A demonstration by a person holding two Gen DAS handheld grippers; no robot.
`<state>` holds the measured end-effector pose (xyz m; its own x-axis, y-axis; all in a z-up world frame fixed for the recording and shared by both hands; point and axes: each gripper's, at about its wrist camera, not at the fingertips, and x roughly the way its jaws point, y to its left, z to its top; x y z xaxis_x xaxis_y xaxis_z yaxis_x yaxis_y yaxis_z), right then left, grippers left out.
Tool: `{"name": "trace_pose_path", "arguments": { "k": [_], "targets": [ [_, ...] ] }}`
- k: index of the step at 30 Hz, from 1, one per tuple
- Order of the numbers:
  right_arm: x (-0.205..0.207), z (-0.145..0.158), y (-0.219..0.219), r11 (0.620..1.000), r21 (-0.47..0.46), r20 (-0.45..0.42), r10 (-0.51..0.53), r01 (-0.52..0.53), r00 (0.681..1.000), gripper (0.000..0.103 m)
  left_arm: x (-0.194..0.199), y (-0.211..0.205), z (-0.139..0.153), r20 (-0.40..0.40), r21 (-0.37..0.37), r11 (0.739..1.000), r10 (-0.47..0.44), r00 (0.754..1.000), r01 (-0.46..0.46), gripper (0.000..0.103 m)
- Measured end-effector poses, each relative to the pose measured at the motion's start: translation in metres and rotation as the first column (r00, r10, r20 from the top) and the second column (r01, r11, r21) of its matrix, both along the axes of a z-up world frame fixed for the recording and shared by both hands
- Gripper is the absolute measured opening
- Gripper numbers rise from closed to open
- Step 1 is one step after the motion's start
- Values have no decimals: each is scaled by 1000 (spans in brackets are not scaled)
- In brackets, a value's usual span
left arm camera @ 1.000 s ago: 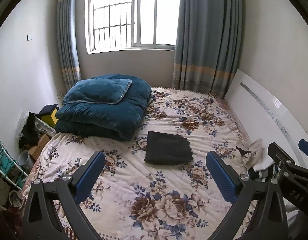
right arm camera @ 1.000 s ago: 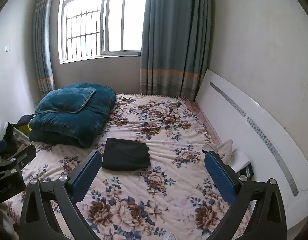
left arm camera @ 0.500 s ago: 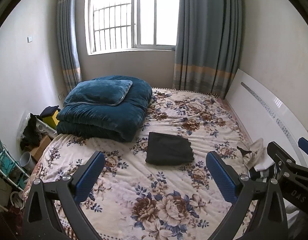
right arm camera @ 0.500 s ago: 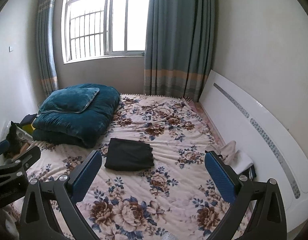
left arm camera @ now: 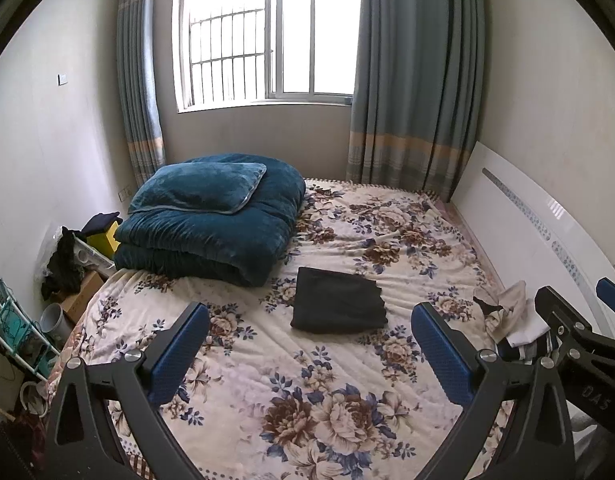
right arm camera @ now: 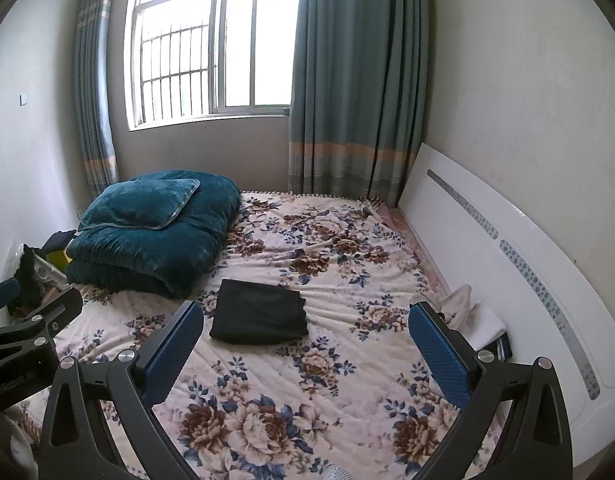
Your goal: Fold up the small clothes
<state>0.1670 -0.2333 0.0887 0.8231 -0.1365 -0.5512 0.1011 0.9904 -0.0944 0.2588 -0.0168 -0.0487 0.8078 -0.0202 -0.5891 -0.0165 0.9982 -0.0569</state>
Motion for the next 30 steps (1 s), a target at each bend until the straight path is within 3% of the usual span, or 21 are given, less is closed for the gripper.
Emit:
{"name": "trace_pose_path", "arguments": {
  "k": [30],
  "targets": [
    [0,1,3,1000,-1,4,-3,3,1000,103,-6,4,6,0,5,1000,7,1000,-7,103]
  ]
}}
